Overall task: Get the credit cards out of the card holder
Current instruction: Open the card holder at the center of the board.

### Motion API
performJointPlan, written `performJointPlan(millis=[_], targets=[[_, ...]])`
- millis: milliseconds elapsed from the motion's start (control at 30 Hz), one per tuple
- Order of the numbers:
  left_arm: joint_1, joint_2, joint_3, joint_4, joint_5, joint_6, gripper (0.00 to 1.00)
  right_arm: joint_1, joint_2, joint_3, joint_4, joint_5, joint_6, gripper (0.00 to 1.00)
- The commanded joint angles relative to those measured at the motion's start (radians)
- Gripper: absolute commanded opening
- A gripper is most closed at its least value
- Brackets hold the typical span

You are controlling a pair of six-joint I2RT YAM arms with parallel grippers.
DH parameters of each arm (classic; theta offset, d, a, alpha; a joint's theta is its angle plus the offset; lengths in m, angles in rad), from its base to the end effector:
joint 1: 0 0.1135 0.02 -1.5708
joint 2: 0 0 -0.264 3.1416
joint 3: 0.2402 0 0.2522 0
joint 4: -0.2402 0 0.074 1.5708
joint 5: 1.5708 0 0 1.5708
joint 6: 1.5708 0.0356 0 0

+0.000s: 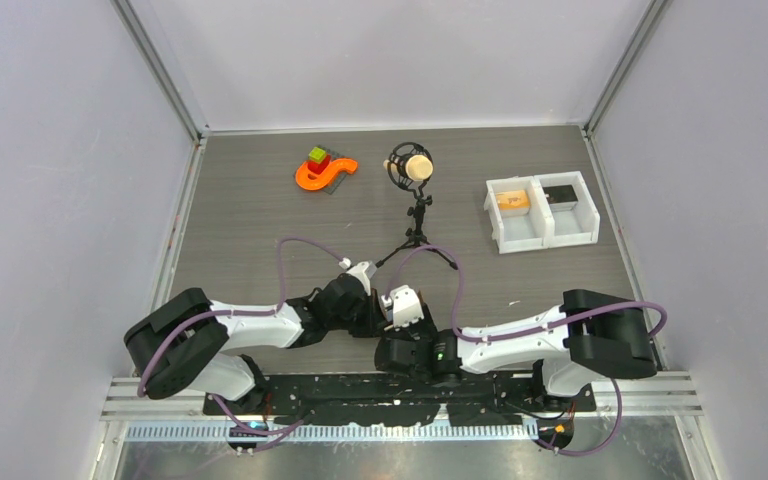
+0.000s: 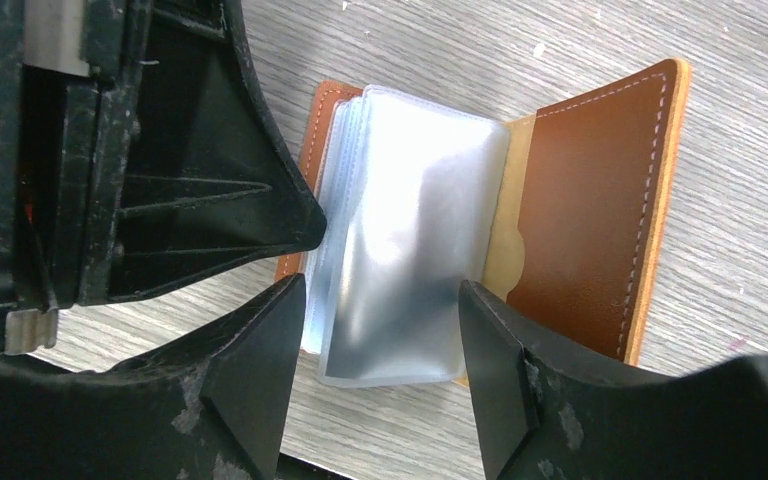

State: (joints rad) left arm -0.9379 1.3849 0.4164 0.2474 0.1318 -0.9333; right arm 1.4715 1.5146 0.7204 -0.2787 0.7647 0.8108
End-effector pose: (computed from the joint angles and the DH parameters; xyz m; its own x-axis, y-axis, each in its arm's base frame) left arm 0.1391 -0.1975 0.1329 -0.9217 -0.0904 -0.3773 0.1967 0.7294 -0.6552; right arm 0.0510 0.2635 0.1568 -0.5567 -0.3120 -0.7699 -0.4089 0.9096 -0.0729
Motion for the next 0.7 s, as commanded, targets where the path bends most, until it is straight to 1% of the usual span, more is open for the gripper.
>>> performJointPlan(millis=[0, 100, 333, 567, 667], targets=[[-0.007, -0.012, -0.024, -0.045, -0.02, 0.015, 0.04, 0.006, 0.009, 0.01, -0.006, 0.061, 0.014, 0.66], [-0.007, -0.013, -0.024, -0.048, -0.019, 0.014, 0.04, 0.006, 0.018, 0.009, 0.0, 0.054, 0.012, 0.69], [-0.007, -0.024, -0.025, -0.057, -0.024, 0.016, 0.04, 0.006, 0.041, 0.015, -0.012, 0.061, 0.016, 0.69], [-0.007, -0.026, -0.034, -0.056, -0.026, 0.013, 0.04, 0.006, 0.067, 0.039, -0.045, 0.073, 0.031, 0.69], [-0.007, -0.024, -0.038, -0.058, -0.032, 0.013, 0.04, 0.01, 0.06, 0.043, -0.068, 0.09, 0.047, 0.66]])
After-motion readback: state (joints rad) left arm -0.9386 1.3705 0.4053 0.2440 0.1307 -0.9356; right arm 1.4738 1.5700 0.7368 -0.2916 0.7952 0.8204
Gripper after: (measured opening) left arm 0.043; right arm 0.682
